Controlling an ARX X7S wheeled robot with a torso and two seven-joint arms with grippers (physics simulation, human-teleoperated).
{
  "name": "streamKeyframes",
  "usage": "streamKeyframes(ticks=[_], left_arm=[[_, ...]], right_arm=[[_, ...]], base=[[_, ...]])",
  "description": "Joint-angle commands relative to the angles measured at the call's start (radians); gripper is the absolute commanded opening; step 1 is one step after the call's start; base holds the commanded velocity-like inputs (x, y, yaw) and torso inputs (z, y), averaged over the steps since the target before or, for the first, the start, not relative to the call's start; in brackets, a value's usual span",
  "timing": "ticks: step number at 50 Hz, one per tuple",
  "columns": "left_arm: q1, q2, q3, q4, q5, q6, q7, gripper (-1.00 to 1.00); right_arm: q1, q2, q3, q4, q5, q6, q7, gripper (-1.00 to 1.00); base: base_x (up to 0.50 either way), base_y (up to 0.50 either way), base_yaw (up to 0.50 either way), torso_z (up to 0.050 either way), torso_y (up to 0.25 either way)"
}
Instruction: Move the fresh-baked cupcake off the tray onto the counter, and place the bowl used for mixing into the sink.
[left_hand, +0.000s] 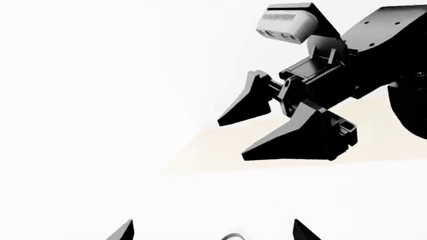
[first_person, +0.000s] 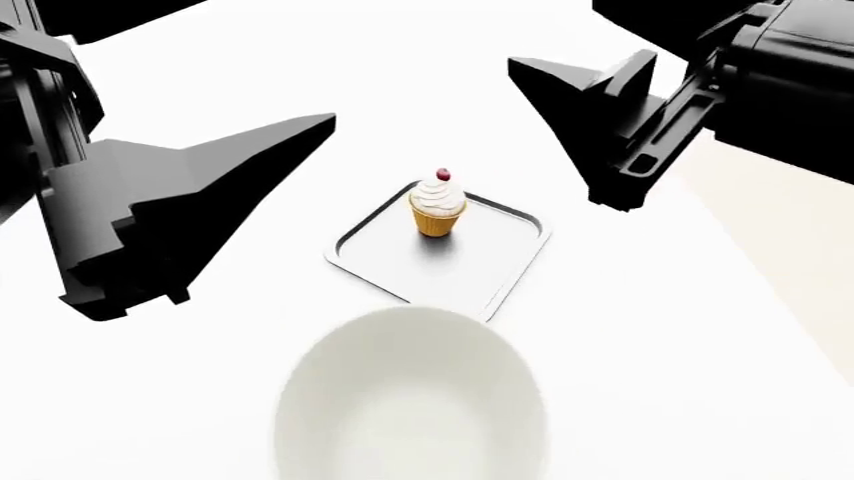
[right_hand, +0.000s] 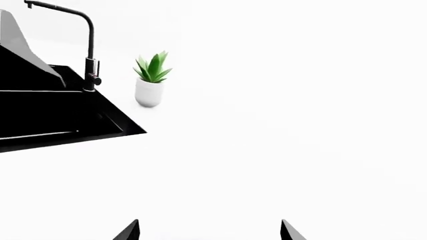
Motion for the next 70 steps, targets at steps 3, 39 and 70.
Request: streamKeyframes(ticks=[3, 39, 70], left_arm=[[0.006, -0.013, -0.007, 0.002, -0.014, 0.012, -0.006, 1.0], [0.029, -0.034, 0.002, 0.003, -0.011, 0.046, -0.006, 1.0], [0.013, -0.045, 0.021, -0.001, -0.046, 0.044, -0.024, 1.0]], right_arm=[[-0.052, -0.042, -0.086, 0.086, -0.132, -0.05, -0.131, 1.0], [-0.112, -0.136, -0.277, 0.277, -0.346, -0.188, -0.388, 1.0], [-0.14, -0.158, -0.375, 0.301, -0.393, -0.191, -0.442, 1.0]], base=[[0.0, 0.0, 0.0, 0.0, 0.0], [0.0, 0.0, 0.0, 0.0, 0.0], [0.0, 0.0, 0.0, 0.0, 0.0]])
